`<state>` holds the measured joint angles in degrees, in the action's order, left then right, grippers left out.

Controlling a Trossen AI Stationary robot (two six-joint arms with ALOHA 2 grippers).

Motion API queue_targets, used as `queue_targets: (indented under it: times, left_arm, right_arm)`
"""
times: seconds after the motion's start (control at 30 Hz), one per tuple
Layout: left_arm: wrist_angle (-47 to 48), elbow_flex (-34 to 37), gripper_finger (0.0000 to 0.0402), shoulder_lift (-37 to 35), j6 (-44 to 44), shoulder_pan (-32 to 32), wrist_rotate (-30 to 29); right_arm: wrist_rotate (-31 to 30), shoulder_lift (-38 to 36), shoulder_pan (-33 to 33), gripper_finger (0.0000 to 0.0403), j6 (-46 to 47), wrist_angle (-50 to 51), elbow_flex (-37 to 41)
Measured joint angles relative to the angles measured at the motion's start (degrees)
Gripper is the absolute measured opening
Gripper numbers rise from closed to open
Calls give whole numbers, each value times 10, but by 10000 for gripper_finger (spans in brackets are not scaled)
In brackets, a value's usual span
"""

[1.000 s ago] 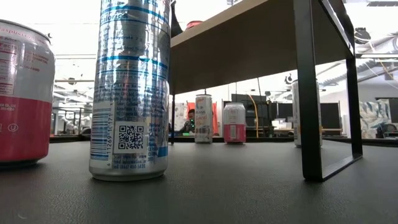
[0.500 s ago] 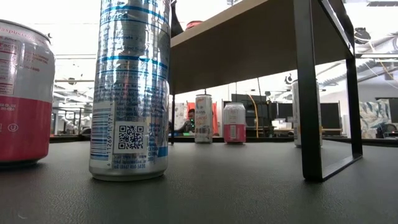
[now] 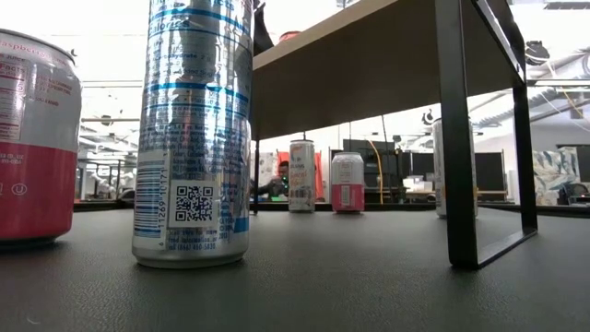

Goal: Place canned beverage on shelf
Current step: Adjust the soda cans on the shelf, then put the bottom red soda can on the shelf aligned with the other red soda can

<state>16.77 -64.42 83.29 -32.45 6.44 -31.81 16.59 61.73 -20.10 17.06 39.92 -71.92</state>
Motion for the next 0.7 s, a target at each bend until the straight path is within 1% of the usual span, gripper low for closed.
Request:
queue_targets:
  times: [0.23,0.4,0.53,0.7]
  left_arm:
    - [0,0,70,8,-15,5,3]
    - [24,-1,70,-15,-42,23,3]
    - [60,-1,70,-34,-82,46,3]
    - [65,-1,70,-59,-107,83,3]
  right_arm:
    - [2,-1,0,0,13,4,0]
    - [2,-16,9,0,40,9,0]
    - [2,-37,31,0,64,10,0]
    - [2,-56,77,0,100,10,0]
